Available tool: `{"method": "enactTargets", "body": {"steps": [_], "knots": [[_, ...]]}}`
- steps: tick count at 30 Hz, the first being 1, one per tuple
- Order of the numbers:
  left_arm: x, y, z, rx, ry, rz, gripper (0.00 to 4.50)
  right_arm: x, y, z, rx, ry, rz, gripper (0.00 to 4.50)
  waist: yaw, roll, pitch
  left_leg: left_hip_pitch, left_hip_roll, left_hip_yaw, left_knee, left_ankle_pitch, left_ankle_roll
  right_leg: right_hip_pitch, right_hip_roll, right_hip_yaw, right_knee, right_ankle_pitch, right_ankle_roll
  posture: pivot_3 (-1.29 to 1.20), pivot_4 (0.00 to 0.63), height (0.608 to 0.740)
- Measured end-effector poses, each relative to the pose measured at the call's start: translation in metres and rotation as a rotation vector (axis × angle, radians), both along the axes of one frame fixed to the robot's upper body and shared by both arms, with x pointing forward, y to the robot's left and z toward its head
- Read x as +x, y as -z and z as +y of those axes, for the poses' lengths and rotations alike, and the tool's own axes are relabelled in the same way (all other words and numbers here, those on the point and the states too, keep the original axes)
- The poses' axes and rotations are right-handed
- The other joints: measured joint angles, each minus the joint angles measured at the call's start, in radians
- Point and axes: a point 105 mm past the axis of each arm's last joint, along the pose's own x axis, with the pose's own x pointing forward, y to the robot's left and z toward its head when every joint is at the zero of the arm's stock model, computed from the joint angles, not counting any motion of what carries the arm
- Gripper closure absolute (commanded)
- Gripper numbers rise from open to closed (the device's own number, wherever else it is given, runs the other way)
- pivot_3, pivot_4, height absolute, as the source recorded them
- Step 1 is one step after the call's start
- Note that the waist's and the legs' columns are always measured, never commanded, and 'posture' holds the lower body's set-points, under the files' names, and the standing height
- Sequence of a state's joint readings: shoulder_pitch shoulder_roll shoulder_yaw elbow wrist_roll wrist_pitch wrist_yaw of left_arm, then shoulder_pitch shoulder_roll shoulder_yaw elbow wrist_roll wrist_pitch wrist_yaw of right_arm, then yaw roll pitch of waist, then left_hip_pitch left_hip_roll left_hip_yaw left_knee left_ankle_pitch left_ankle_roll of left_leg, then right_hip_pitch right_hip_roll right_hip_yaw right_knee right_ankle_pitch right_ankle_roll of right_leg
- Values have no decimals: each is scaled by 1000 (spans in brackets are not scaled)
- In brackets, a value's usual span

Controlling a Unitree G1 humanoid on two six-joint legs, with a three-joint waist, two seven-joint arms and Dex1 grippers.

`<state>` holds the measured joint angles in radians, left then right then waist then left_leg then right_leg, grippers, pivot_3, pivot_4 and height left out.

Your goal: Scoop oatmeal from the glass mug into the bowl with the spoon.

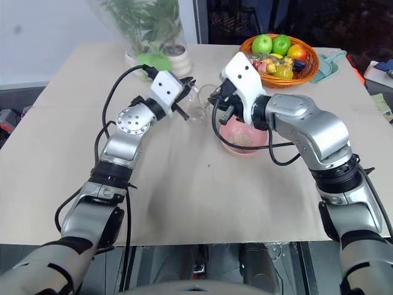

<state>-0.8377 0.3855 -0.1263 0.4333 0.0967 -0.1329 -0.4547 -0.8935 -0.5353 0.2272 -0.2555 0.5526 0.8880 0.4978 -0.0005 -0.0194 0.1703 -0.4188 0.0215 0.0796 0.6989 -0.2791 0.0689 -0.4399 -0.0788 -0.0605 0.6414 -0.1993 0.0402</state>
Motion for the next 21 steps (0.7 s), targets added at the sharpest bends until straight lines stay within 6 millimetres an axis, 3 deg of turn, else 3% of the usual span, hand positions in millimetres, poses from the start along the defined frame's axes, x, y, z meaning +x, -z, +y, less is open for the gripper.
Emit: {"method": "enactTargets", "body": {"steps": [8,17,21], "knots": [[3,0,-5,-10,17,-6,4477,1,-4,-2,115,27,114,4500,-1,0,0,0,0,0,0,0,0,0,0,0,0,0,0,0,150,740],[8,1,-6,-25,14,7,4477,12,-6,-14,369,120,385,4500,-1,0,0,0,0,0,0,0,0,0,0,0,1,0,0,0,150,740],[9,-4,-9,-37,17,-3,4477,14,-14,-15,259,150,213,4500,-4,1,0,-1,-1,0,0,0,0,-1,0,0,0,0,0,0,150,740]]}}
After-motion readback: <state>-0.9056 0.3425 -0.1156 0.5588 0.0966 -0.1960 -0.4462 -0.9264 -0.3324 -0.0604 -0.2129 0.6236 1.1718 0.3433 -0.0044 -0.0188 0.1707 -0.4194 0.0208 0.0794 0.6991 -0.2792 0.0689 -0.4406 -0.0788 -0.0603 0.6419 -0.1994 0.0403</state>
